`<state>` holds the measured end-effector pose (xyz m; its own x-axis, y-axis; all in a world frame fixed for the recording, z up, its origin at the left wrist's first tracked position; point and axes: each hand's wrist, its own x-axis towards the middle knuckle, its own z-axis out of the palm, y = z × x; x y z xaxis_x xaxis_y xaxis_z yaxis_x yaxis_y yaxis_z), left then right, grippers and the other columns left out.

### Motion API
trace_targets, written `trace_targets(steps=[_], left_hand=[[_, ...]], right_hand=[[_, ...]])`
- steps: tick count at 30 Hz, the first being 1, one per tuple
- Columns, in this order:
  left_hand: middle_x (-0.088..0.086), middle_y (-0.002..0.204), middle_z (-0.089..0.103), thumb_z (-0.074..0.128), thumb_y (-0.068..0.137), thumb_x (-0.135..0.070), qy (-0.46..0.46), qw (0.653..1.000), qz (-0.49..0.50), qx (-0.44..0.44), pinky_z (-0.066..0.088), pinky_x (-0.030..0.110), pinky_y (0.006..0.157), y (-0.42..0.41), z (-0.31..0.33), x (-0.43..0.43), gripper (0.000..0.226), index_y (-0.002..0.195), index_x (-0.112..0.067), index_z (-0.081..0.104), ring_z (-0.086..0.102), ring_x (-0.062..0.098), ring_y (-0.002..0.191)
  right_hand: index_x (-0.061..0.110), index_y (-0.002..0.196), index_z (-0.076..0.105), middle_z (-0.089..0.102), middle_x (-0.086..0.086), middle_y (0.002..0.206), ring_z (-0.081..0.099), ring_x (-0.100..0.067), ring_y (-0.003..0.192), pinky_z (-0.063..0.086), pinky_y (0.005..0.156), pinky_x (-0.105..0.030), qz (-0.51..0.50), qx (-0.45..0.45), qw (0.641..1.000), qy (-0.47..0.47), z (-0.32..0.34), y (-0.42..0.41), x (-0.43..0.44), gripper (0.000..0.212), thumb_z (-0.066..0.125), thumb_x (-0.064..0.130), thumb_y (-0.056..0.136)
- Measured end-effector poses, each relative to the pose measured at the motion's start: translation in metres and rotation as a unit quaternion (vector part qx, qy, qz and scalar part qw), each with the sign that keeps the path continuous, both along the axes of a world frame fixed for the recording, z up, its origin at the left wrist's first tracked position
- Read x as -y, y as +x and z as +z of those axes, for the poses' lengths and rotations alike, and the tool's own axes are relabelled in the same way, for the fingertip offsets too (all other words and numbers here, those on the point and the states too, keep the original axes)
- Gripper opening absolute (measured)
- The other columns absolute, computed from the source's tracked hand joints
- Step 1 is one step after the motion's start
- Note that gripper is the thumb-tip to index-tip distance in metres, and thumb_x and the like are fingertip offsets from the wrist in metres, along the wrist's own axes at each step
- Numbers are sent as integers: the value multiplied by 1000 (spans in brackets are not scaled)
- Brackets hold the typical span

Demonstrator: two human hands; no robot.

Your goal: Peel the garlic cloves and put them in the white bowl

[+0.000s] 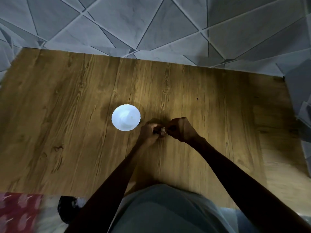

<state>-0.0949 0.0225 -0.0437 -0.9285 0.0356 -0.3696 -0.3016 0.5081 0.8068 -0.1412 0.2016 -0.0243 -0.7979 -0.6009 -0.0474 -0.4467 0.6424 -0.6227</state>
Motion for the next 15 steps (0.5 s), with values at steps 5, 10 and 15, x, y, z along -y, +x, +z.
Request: trace_targets(steps=[5, 10, 15], left_hand=[[12, 119, 69, 68, 82, -6, -21, 1000, 8, 11, 48, 43, 101, -4, -3, 1, 44, 126, -5, 63, 63, 25, 112], [14, 114, 70, 67, 81, -3, -20, 1000, -4, -15, 51, 40, 97, -4, 1, 0, 40, 121, -1, 66, 65, 26, 107], [17, 119, 67, 64, 85, -3, -30, 999, -5, -26, 47, 34, 99, -4, 6, -2, 38, 123, 0, 63, 62, 27, 112]], right_hand=[[12, 86, 74, 58, 12, 73, 52, 9, 57, 38, 51, -7, -21, 31, 999, 2, -3, 1, 3, 8, 76, 20, 85], [16, 88, 73, 61, 11, 77, 56, 4, 62, 42, 54, -9, -31, 34, 999, 5, -5, 4, 5, 11, 75, 27, 85], [19, 91, 69, 52, 16, 77, 50, 8, 61, 35, 54, -8, -24, 5, 999, 32, -4, 7, 8, 11, 71, 29, 88]])
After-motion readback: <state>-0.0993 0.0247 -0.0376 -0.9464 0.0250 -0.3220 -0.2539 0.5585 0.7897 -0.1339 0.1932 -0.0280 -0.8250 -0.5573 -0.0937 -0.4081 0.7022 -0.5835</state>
